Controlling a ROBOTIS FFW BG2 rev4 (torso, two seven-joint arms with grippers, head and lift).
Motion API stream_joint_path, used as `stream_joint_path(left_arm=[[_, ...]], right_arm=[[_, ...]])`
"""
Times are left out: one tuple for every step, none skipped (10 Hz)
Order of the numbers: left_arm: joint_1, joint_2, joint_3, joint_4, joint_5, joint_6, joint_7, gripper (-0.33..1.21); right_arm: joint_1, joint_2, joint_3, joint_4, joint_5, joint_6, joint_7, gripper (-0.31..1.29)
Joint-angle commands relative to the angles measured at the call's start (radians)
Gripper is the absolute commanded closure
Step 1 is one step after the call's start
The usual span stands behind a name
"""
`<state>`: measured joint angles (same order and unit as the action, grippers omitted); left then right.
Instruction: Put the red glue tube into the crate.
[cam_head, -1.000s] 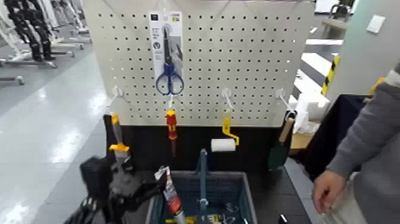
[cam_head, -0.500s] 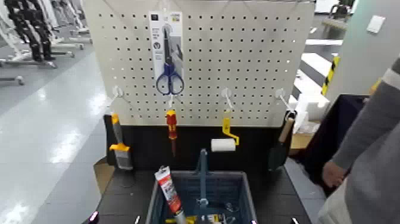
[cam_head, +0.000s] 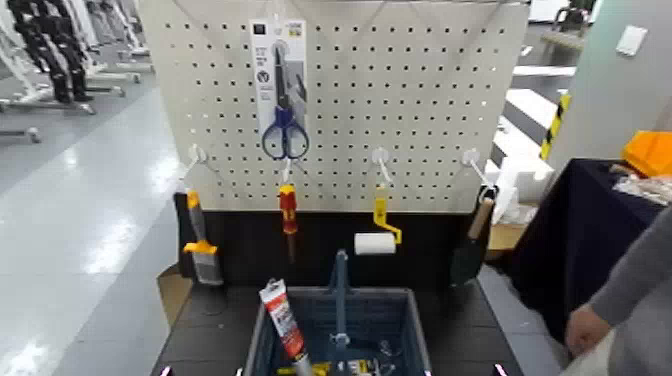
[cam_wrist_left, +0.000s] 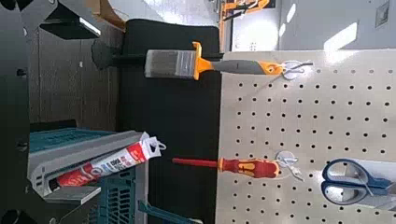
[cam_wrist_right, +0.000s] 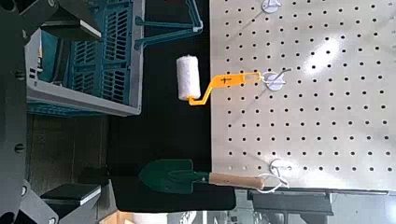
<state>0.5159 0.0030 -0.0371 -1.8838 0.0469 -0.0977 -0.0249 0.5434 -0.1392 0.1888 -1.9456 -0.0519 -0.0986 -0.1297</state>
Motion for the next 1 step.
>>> stream_joint_path(left_arm=[[-0.002, -0.014, -0.014, -0.005, 0.002, 0.003, 0.008, 0.13]], right_arm=[[0.007, 0.004, 0.003, -0.021, 0.030, 0.023, -0.027, 0.15]])
